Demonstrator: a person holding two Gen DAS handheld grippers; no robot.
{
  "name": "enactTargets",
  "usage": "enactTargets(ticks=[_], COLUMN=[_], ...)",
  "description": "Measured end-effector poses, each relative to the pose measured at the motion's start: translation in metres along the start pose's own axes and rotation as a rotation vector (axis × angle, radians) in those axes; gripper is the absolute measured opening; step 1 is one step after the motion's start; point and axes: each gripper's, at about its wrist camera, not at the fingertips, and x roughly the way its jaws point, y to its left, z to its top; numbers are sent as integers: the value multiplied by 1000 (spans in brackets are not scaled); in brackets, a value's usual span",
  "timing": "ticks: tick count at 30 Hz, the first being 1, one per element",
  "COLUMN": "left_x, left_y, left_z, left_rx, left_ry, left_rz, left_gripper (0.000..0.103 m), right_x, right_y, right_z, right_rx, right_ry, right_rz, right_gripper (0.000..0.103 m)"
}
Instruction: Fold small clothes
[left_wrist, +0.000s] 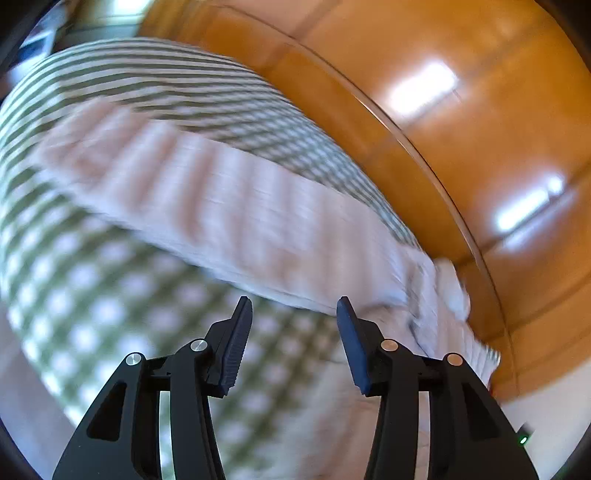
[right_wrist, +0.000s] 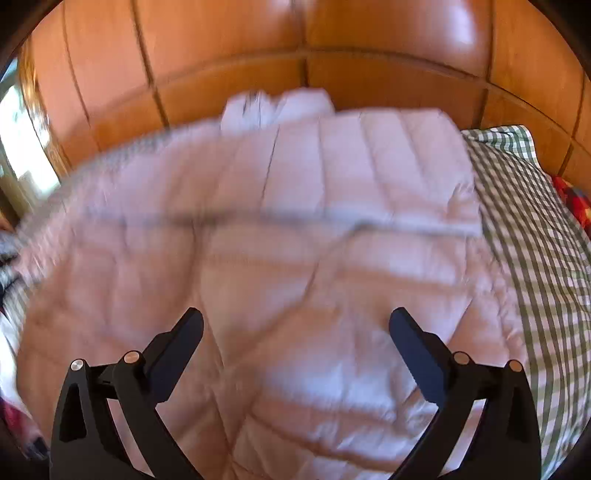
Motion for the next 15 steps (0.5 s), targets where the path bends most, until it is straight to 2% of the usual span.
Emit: enactTargets(ticks=[3,6,11,15], left_x=[-18,-33,-37,-26], left_y=[44,86,142,153], left_z=[14,27,42,49], left_rx=[-128,-285,-506,-550], left_ry=[-34,-76,-138,-151], left_rz=[24,-22,-16,7], left_gripper=[46,48,48,48], right_x=[9,12,13,14], right_y=[3,1,-1,0], right_z=[-13,-16,-21,-22], right_rx=[-8,4,11,4], right_ry=[-4,2,-9,-7], right_rz=[-27,-23,-10,-20], right_gripper=[101,101,101,101])
